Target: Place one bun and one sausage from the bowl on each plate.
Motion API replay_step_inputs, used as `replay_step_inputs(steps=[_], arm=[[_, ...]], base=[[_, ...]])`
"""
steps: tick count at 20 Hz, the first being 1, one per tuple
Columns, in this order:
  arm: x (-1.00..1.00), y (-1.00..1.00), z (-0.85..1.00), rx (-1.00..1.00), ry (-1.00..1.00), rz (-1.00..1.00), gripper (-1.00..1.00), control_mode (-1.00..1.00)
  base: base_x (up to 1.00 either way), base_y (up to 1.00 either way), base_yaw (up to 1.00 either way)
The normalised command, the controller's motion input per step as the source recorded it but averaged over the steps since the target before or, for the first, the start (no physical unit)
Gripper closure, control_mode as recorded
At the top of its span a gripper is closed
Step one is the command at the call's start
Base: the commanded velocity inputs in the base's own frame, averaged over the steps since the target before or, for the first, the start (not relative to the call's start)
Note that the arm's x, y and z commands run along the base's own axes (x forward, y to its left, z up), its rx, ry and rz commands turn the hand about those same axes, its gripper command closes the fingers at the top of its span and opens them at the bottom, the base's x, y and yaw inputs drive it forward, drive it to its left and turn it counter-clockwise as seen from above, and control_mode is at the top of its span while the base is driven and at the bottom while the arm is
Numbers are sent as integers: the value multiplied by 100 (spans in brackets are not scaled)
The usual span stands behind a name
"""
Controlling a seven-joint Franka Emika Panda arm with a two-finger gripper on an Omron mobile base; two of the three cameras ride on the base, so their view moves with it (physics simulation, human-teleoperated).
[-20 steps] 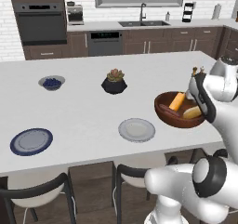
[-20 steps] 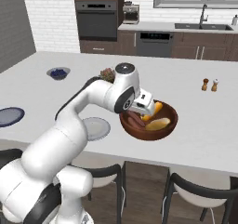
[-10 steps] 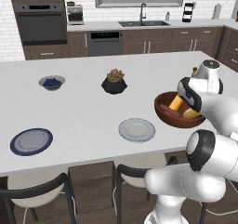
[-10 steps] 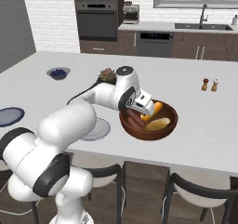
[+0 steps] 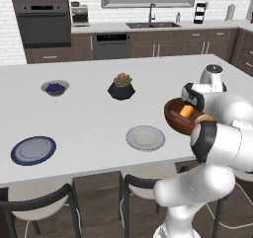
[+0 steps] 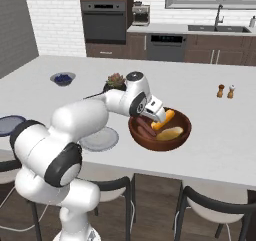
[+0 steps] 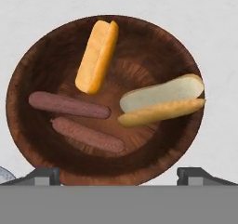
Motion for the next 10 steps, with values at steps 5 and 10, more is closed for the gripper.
replay_step_inputs(steps=[5, 10], arm=[[41, 0, -41, 0, 3, -5, -100, -100], [40, -4, -24, 0, 1, -4, -100, -100]], base=[[0, 0, 0], [0, 0, 0]])
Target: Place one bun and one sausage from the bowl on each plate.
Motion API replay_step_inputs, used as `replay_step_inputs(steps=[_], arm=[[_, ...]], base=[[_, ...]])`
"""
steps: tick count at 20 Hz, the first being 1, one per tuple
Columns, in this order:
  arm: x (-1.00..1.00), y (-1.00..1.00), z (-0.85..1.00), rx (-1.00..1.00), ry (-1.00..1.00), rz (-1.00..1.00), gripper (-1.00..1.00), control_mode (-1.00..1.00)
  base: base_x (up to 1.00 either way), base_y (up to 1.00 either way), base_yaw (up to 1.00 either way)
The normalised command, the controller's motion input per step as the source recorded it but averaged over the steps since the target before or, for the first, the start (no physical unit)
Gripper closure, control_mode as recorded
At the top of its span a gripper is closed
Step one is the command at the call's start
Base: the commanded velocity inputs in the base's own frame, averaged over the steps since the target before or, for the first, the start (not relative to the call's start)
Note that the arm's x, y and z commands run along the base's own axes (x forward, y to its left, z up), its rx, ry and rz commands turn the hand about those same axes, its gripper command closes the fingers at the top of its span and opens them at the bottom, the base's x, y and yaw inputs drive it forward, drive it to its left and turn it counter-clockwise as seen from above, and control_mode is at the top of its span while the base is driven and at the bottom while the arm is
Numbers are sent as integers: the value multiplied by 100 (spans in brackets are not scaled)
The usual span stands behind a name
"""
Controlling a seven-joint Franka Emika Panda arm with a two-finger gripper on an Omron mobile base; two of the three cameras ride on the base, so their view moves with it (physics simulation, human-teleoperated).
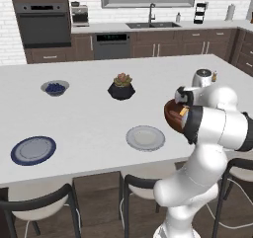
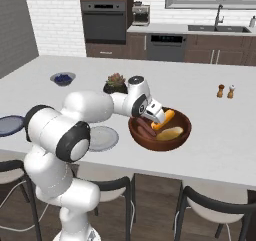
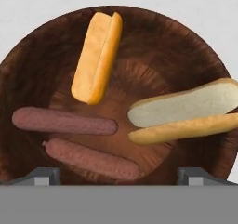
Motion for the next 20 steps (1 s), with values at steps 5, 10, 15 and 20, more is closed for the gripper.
replay_step_inputs(steps=[5, 10, 15, 20], arm=[[40, -13, -29, 0, 2, -3, -100, -100], [46, -13, -17, 0, 0, -2, -100, -100], [32, -2, -21, 0, 1, -1, -100, -100], [31, -1, -30, 0, 4, -1, -100, -100]], base=[[0, 0, 0], [0, 0, 0], [0, 0, 0], [0, 0, 0]])
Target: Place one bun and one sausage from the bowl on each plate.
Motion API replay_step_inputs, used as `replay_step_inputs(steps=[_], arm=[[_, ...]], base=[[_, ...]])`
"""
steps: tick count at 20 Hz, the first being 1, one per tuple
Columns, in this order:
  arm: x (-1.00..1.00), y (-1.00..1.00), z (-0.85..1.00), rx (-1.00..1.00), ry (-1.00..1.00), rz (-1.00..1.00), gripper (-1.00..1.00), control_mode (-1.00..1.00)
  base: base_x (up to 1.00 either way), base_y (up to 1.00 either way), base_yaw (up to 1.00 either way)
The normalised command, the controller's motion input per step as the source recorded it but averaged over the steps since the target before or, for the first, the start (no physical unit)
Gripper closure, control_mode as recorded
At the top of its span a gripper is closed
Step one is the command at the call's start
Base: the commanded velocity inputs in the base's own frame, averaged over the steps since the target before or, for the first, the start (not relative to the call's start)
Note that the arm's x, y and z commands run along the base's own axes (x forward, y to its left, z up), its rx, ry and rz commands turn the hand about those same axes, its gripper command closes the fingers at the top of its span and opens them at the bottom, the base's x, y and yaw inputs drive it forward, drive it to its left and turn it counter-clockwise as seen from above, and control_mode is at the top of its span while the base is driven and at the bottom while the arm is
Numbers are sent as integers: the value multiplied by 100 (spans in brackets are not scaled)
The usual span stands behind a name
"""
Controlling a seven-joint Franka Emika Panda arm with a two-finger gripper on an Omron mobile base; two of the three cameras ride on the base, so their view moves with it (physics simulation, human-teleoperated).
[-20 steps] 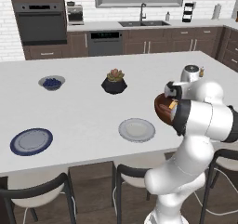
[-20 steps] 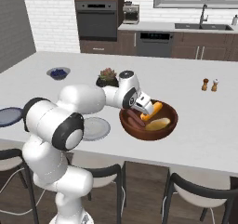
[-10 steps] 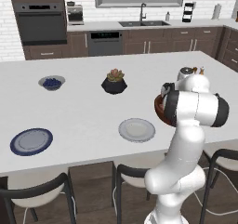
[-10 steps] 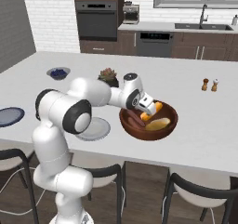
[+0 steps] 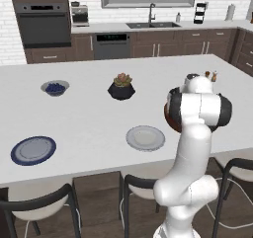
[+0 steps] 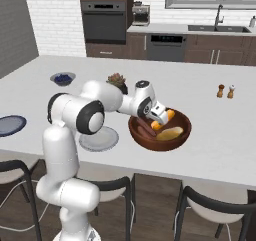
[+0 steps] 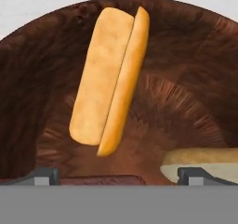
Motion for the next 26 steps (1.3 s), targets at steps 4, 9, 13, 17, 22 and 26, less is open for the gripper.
replay_step_inputs(steps=[4, 9, 13, 17, 22, 26], arm=[[39, -12, -30, 0, 2, -2, -100, -100], [40, -23, -27, 0, 1, -3, -100, -100], [28, -11, -23, 0, 3, -1, -100, -100], [26, -1, -23, 0, 0, 0, 100, -100], [-10, -1, 0, 0, 0, 0, 100, -100], [-100, -1, 76, 5, -30, -3, 100, -100]], base=[[0, 0, 0], [0, 0, 0], [0, 0, 0], [0, 0, 0], [0, 0, 0], [0, 0, 0]])
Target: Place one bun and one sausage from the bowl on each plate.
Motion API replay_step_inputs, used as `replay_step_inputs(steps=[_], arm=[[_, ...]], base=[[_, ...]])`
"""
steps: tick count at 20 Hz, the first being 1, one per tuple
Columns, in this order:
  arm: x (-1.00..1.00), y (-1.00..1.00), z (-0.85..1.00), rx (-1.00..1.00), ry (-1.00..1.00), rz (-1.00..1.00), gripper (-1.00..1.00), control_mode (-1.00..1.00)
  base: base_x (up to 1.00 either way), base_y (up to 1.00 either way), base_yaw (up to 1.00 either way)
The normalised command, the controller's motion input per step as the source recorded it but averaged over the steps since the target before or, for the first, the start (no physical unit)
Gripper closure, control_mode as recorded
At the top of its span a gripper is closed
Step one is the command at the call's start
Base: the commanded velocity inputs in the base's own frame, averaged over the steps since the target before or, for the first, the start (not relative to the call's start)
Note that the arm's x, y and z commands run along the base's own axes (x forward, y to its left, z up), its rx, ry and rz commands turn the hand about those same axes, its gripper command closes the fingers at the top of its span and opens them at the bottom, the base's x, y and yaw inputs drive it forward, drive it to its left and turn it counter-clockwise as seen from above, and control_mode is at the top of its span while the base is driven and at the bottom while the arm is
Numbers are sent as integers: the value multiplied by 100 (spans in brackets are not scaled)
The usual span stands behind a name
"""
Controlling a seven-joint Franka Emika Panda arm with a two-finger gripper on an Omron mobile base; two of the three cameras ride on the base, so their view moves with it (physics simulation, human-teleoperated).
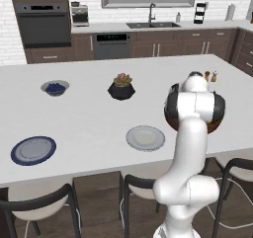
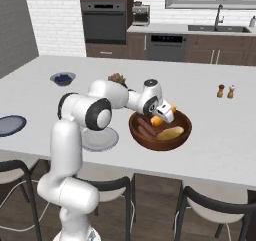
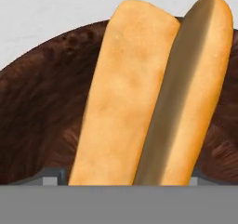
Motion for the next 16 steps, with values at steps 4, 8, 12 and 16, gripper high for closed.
replay_step_inputs(steps=[4, 8, 12, 16], arm=[[-100, 51, 100, 0, -26, -1, 100, -100], [-100, 96, 100, 0, -5, 0, 100, -100], [-98, 100, 100, -3, 0, 6, 100, -100], [-71, 100, 100, -6, 10, 9, 100, -100]], base=[[0, 0, 0], [0, 0, 0], [0, 0, 0], [0, 0, 0]])
